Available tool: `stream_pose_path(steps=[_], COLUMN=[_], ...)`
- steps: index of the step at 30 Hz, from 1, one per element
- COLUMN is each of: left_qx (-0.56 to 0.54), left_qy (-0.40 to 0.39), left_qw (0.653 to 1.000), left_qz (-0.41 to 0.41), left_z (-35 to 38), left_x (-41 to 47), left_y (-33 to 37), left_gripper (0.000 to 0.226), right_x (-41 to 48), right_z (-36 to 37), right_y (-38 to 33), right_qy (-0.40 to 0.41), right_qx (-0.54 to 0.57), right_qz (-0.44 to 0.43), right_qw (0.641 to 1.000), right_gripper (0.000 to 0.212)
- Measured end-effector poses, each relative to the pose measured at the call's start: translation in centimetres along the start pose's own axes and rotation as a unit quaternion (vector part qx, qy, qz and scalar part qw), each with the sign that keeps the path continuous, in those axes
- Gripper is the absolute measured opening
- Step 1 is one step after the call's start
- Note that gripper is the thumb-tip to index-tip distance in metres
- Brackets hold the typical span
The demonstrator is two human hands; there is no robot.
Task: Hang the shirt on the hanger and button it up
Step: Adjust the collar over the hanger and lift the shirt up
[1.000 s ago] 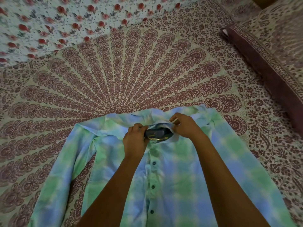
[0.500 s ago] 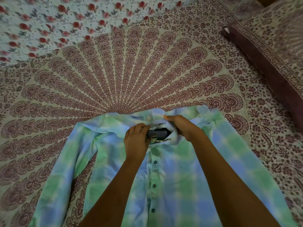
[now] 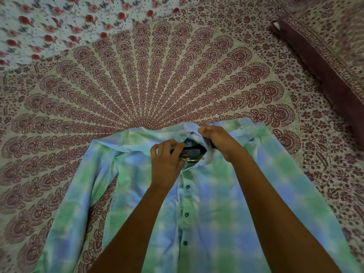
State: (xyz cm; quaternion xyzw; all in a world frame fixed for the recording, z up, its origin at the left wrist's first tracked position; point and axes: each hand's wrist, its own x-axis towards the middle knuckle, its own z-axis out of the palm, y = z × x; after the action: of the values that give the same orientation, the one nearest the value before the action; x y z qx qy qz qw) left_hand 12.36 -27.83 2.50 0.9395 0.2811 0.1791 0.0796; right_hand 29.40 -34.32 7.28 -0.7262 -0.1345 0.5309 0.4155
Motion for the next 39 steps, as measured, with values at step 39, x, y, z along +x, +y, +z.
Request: stream_pose_path(steps=[39], left_qx=[-0.072], left_qy=[-0.067], left_qw=[0.989], left_qz=[-0.112], left_z=[-1.7], left_x=[-0.3], left_y=[-0.3], left_gripper=[0.036], right_x=[-4.0], right_z=[4.0], right_y=[7.7], right_qy=[0.348], right_qx=[0.026], right_qz=[0.020], right_qw=[0.937], right_gripper=[0.034])
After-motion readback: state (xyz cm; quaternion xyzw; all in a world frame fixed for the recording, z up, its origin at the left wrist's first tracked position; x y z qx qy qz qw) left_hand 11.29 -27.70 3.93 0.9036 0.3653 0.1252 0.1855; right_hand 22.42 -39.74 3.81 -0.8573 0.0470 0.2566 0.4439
